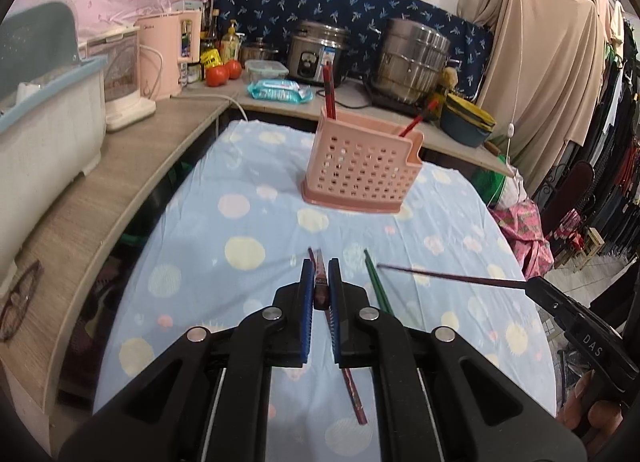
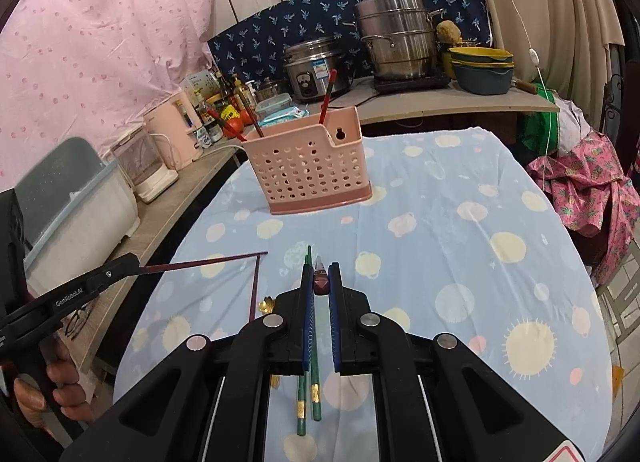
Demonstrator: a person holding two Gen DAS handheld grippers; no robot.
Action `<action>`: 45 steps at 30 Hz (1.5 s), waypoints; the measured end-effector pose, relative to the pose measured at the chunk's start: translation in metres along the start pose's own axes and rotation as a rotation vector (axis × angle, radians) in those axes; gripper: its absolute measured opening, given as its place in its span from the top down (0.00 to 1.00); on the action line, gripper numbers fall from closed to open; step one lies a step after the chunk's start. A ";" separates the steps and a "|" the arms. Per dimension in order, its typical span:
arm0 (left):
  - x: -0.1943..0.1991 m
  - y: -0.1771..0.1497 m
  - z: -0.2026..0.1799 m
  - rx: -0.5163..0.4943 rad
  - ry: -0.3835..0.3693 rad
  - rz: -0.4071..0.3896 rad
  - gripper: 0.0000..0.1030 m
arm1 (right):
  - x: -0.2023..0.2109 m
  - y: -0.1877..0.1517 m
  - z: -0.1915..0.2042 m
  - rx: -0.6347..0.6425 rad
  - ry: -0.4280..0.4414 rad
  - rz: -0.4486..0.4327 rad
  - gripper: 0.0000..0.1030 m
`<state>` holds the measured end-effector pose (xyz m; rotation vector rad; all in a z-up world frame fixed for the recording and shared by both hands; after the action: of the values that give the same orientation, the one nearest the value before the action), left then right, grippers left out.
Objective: Organize utensils
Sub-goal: 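Lift both held dark-red chopsticks and lower them upright into the pink basket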
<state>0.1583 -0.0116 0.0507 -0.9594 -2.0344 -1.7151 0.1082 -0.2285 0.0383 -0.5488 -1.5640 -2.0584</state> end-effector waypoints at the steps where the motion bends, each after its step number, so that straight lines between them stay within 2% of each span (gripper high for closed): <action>1: 0.000 0.005 -0.001 -0.001 -0.001 -0.008 0.93 | 0.001 0.005 0.000 -0.002 0.003 -0.009 0.93; 14: -0.002 0.068 -0.016 -0.036 0.003 -0.111 0.93 | 0.003 0.069 -0.004 -0.004 0.000 -0.121 0.93; 23: -0.006 0.118 -0.034 -0.047 -0.031 -0.176 0.93 | -0.001 0.116 -0.008 -0.017 0.011 -0.194 0.93; 37: 0.001 0.234 -0.068 -0.070 -0.061 -0.389 0.93 | -0.017 0.229 0.009 -0.013 0.046 -0.368 0.93; 45: -0.021 0.274 -0.073 -0.078 -0.059 -0.441 0.93 | -0.042 0.278 0.016 -0.029 0.049 -0.424 0.93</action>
<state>0.3420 -0.0715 0.2592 -0.6165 -2.3667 -2.0124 0.3101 -0.2683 0.2310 -0.1826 -1.7385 -2.3817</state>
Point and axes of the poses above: each gripper's, at about its wrist camera, not at the fingertips, and x roughly against the way its jaws point, z to its left, y to its top, the point moved 6 cm from there along -x, roughly the way its jaws point, and after that the axes turned 2 degrees about x, right-handed, at the moved point
